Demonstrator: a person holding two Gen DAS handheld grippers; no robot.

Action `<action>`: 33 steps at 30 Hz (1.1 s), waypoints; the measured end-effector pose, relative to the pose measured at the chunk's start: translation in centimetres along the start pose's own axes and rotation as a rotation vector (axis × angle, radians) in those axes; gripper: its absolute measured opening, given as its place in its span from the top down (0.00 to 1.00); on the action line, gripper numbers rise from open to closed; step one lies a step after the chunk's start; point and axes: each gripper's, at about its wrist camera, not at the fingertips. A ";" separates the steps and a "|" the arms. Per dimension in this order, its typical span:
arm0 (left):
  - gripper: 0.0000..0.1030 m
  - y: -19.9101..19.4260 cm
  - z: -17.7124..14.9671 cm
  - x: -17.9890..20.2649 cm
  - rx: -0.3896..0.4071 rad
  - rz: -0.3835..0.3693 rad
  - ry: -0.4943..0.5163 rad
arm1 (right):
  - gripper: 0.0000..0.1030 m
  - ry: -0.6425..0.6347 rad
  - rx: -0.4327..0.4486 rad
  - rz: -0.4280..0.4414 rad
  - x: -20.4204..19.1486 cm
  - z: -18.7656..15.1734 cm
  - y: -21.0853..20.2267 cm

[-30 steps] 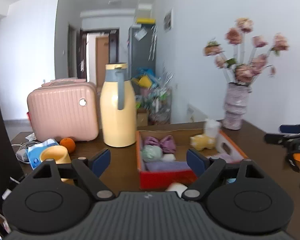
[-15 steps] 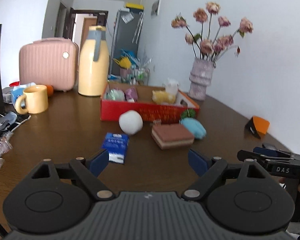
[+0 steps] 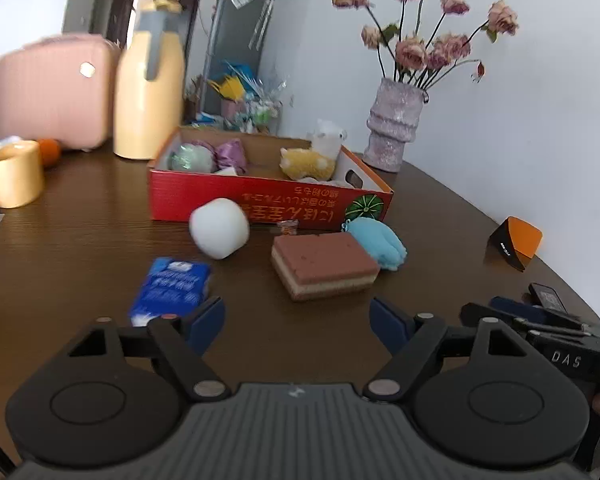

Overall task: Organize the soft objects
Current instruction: 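Withdraw both grippers toward the pink-and-beige sponge block, then close both grippers on the pink-and-beige sponge block and lift it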

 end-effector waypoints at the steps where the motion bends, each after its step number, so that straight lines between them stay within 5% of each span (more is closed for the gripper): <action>1: 0.26 1.0 0.7 -0.1 -0.011 -0.012 -0.002 | 0.34 0.014 -0.010 0.010 0.2 0.4 0.7; 10: 0.56 11.9 5.9 -1.2 -0.122 -0.106 -0.081 | 0.55 0.065 -0.064 0.059 1.2 5.2 9.9; 15: 0.61 15.5 6.3 -2.3 -0.161 -0.158 -0.160 | 0.69 0.125 -0.126 0.091 1.8 5.9 14.0; 24: 0.67 15.6 6.2 -3.8 -0.170 -0.213 -0.235 | 0.76 0.214 -0.146 0.156 2.4 5.3 14.5; 33: 0.67 9.1 2.4 -2.5 -0.150 -0.237 -0.219 | 0.76 0.160 -0.161 0.180 -0.2 1.6 6.7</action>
Point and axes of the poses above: each gripper's, at about its wrist camera, not at the fingertips, and y roughly the way its jaws point, x to its right, z to its top, and after that the axes turned 9 degrees about -x, right-handed
